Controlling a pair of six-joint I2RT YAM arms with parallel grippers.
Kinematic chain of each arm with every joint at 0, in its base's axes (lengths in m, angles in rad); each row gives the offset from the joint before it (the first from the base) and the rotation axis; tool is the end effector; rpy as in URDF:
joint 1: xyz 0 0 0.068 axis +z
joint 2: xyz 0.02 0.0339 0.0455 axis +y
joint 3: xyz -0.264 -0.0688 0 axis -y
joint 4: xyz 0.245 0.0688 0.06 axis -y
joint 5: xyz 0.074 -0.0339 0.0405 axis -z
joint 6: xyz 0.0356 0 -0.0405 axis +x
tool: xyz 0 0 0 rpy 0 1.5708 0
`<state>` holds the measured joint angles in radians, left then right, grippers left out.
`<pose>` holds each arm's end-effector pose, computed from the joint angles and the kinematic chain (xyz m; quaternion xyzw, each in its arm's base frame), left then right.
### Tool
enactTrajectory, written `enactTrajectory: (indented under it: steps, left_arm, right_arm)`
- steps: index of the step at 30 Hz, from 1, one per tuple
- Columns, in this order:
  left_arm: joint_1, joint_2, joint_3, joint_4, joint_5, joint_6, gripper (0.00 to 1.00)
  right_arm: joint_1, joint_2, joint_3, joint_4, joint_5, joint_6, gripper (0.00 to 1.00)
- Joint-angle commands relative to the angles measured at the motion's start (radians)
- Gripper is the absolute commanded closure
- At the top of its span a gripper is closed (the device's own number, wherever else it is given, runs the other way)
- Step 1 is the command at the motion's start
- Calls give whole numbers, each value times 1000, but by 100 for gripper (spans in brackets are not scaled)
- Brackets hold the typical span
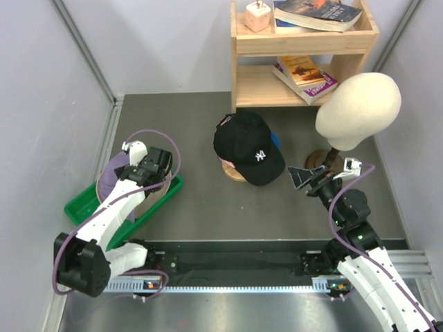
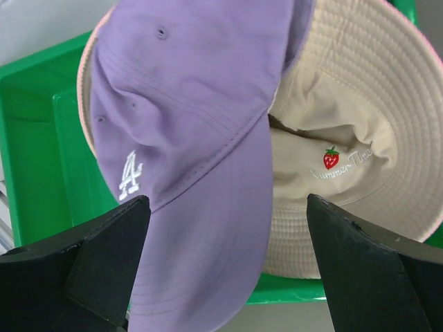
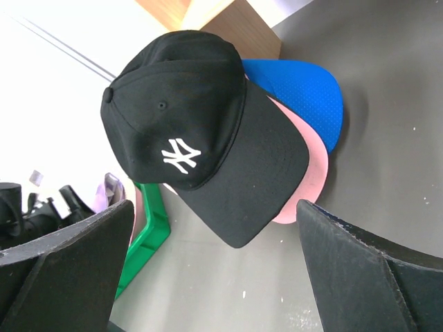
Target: Stack the hats
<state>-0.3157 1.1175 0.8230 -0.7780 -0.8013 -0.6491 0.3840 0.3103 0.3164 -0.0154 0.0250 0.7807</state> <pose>0.2013 -0.0389 0.2504 -0.2429 0.8640 0.2295 0.3765 0.1142 0.0452 0.2546 0.1486 0.6947 0.3796 0.5926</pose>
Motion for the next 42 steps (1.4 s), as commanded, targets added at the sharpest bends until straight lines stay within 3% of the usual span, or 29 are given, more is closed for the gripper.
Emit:
enactTrajectory:
  steps: [1,7,17,20,21,22,35,42]
  left_arm:
    - [4,34,48,-3,27,14,1]
    - [4,56,65,-75,34,-29,5]
    - [4,31,57,-102,59,-52,60]
    - [4,19,54,-92,70,-41,80]
    - [4,16,56,-92,70,-38,93]
    - [4,13,57,-93,76,-28,99]
    - [4,-120,246,-165,149,85,100]
    - [4,-151,367,-221,195,135,100]
  right_arm:
    - [-5,-20,50,19,4,0,0]
    - [-7,-43,55,-11,13,-5,0]
    - [-7,-68,75,-41,30,-20,0]
    - [-7,-74,75,-47,32,-20,0]
    - [-7,-74,76,-50,32,-20,0]
    - [-7,-74,76,-54,30,-20,0]
    - [-5,-54,122,-20,1,-83,0]
    - [-4,9,138,81,-118,-110,0]
